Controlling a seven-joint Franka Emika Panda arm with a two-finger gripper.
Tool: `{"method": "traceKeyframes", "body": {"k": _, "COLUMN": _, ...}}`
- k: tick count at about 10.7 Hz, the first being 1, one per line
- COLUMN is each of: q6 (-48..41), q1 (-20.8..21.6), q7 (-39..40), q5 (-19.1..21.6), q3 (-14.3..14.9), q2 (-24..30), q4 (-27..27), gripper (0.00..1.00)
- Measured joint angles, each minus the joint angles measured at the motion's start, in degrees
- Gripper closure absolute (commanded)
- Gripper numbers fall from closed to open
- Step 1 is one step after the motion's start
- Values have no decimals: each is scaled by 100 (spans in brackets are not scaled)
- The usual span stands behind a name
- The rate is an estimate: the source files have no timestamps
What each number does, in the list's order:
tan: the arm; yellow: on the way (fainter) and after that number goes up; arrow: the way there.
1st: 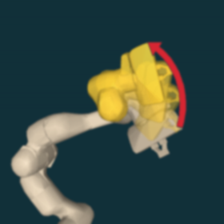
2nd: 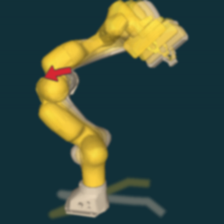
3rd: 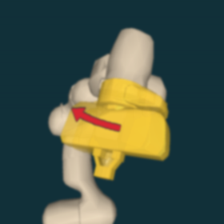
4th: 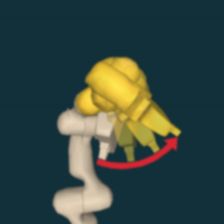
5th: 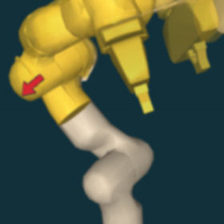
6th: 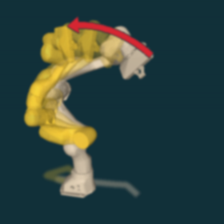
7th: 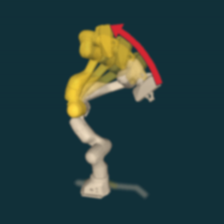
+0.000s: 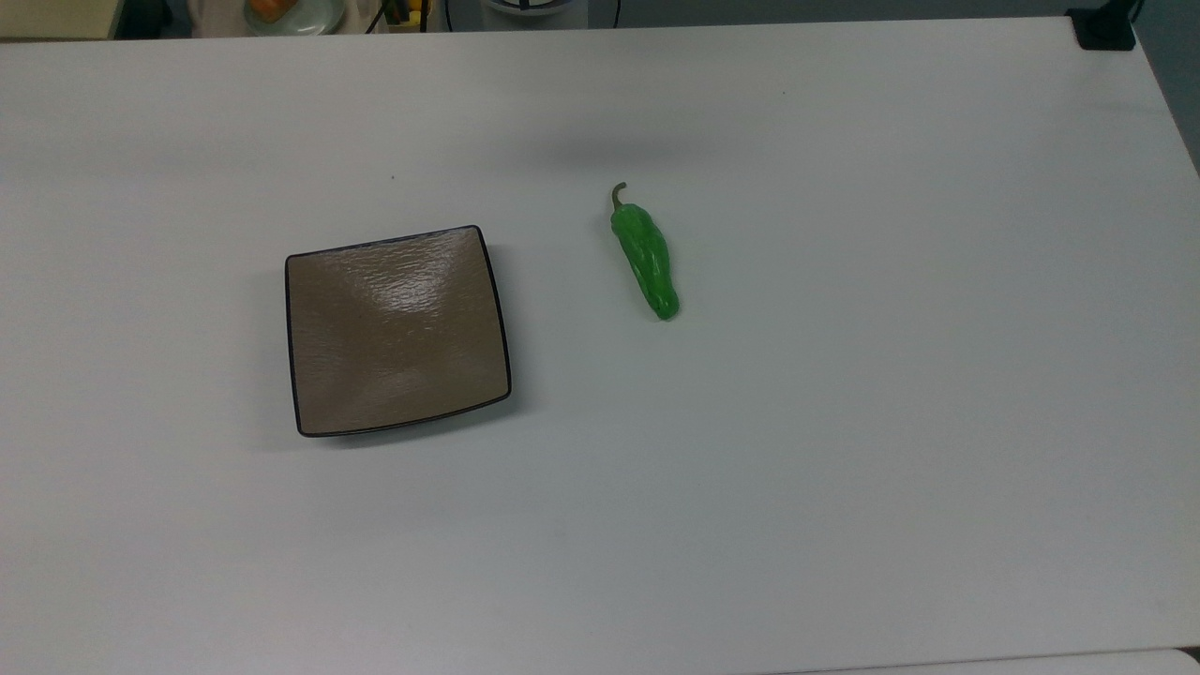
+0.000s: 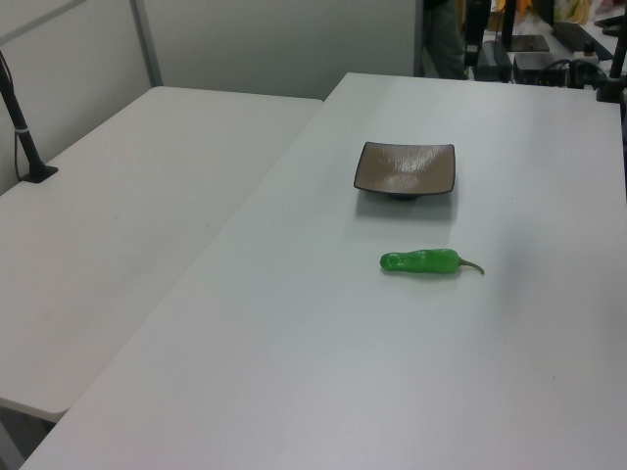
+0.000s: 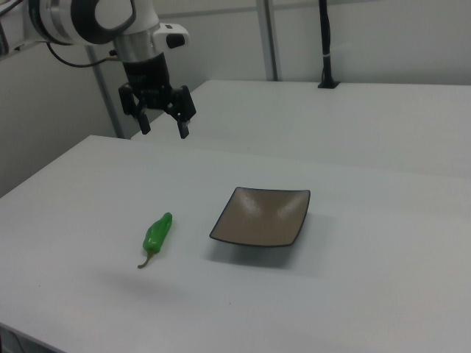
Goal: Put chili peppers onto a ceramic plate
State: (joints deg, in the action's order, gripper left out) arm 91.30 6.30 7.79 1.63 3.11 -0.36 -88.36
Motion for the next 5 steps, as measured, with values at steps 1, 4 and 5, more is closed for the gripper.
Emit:
{"method": "traceKeyframes", "body": {"k": 1, "q6": 0, "q1": -2, "q7": 0, "q5": 0, "q3": -91, "q2": -5, "q4": -32, "gripper": 0}}
{"method": "traceKeyframes", "body": {"k": 4, "q6": 0, "q1": 3, "q7": 0, "q5": 0, "q3": -140, "q2": -19, "q4": -44, "gripper": 0}}
{"method": "traceKeyframes", "body": {"k": 5, "q6": 0, "q1": 4, "q7": 0, "q5": 0, "q3": -150, "q2": -26, "q4": -46, "gripper": 0}}
